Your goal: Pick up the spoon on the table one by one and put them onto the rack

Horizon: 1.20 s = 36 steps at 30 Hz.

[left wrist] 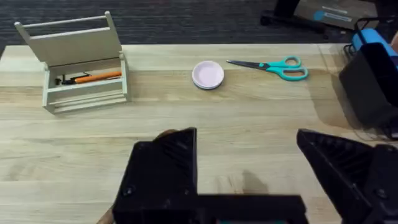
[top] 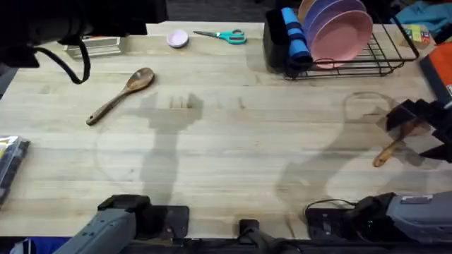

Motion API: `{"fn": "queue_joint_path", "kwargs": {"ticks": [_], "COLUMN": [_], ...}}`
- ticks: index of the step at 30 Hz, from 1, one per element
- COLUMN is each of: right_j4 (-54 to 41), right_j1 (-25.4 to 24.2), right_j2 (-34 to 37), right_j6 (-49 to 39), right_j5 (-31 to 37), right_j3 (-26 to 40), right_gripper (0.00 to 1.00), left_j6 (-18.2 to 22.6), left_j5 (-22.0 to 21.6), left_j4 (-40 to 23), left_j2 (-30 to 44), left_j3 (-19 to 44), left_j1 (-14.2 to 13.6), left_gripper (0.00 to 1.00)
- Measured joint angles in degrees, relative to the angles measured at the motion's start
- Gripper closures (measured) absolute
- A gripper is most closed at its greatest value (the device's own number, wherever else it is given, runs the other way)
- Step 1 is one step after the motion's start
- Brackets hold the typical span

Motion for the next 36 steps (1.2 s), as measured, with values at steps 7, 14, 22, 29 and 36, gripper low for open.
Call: {"fn": "queue_joint_path", "kwargs": {"ticks": [7,14,22,29,36], "right_j4": [1.56,1.57,1.65,1.71,2.11], "right_j1": [0.00,0.00,0.00,0.00,0.00], "right_j2": [2.29,2.30,2.30,2.29,2.31], "right_j6": [0.17,0.20,0.17,0.20,0.20], "right_j5": [-0.20,-0.22,-0.22,-1.09,-1.11], "right_j3": [-0.02,-0.02,-0.02,-0.02,-0.18], "right_gripper": [0.006,0.005,0.005,0.005,0.005], "left_j6": [-0.02,-0.01,-0.02,-0.02,-0.02], "left_j5": [0.00,0.00,0.00,0.02,0.00], "left_j4": [-0.02,-0.01,0.00,0.00,0.00], "left_j2": [0.00,0.00,0.00,0.00,0.00], "left_j3": [0.00,0.00,0.00,0.00,0.00], "left_j1": [0.00,0.00,0.00,0.00,0.00], "left_gripper": [0.007,0.007,0.007,0.007,0.008]}}
